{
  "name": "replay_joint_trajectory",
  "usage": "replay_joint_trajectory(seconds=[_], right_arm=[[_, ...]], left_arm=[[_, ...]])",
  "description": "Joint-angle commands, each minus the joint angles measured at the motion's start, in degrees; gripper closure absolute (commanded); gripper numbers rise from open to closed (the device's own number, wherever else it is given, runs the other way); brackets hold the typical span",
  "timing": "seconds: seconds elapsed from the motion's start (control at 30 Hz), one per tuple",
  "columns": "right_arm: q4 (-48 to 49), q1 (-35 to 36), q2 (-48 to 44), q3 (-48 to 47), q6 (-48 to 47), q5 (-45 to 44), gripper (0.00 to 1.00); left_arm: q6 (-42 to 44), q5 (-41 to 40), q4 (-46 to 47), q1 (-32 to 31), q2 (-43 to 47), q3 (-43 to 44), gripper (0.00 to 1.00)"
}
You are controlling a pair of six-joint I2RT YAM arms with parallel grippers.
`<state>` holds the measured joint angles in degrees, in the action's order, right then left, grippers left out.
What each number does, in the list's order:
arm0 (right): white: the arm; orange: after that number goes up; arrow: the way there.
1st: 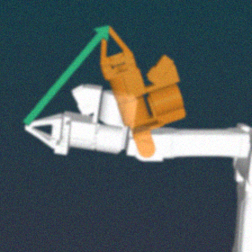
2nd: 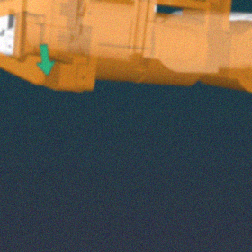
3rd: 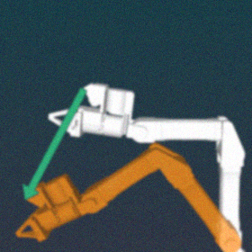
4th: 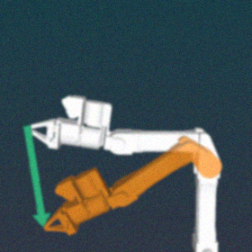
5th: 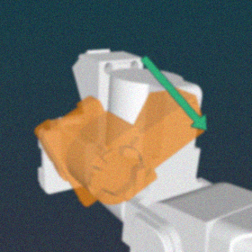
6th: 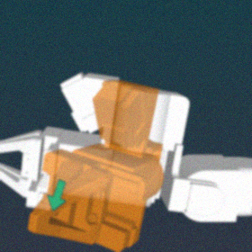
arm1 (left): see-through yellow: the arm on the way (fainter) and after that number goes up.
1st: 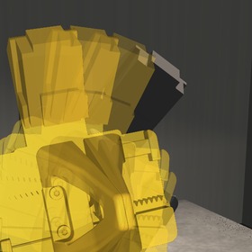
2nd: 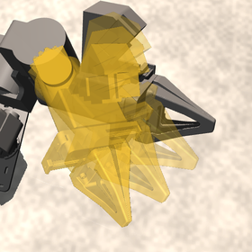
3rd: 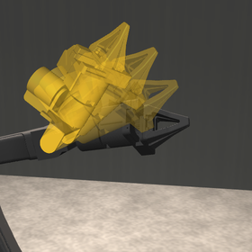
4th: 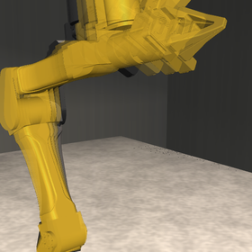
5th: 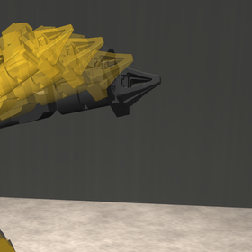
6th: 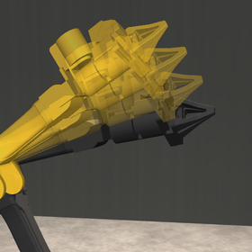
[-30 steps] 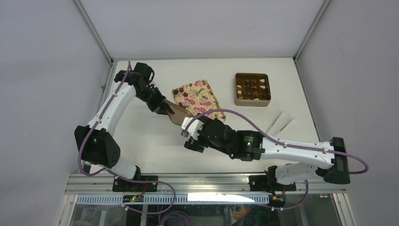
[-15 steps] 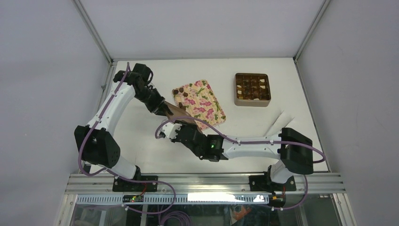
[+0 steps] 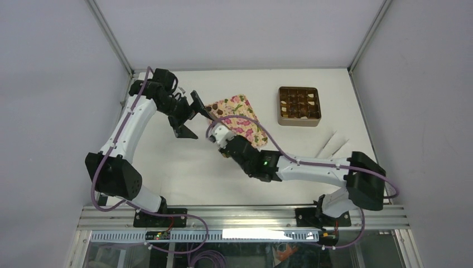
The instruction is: Pack the chocolate
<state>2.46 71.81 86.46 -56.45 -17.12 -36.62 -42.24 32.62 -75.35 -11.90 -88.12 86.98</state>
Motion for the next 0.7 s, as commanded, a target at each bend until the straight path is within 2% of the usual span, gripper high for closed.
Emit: replay_joint_trajectory(seconds=[0.0,0.1,0.2,0.27,0.33,0.43,0.53,0.67], right_arm=[[-7.3,-9.3,-11.8,0.9,16.9,2.1,1.00],[-12.4,-18.8,-18.7,1.4,27.8,4.9,1.00],[-18.3,-28.7,-21.6,-0.6,41.4,2.0,1.00],[-21.3,-35.9,-20.9,-2.4,49.3,3.7,1.00],[-22.8,-42.4,-19.3,-4.5,55.3,7.3,1.00],[-19.4,-49.5,-17.4,-3.8,65.3,8.5,1.00],[-13.1,-54.5,-15.2,-2.2,74.0,10.9,1.00],[-9.4,-58.4,-9.7,-4.6,79.7,14.2,1.00]], left_arm=[[2.5,-0.6,1.5,0.4,4.3,5.7,0.01],[1.7,-2.1,4.9,0.4,6.0,6.9,0.01],[-1.9,-6.3,15.4,0.4,10.0,2.4,0.01],[-4.1,-7.6,21.9,0.3,10.3,0.6,0.01],[-5.0,-4.4,25.9,0.3,7.1,1.6,0.01],[-2.2,1.3,29.4,-2.0,0.2,5.6,0.01],[-0.1,-1.2,30.9,-6.5,-5.8,9.9,0.01],[1.4,-2.7,31.5,-11.2,-14.2,16.8,0.01]])
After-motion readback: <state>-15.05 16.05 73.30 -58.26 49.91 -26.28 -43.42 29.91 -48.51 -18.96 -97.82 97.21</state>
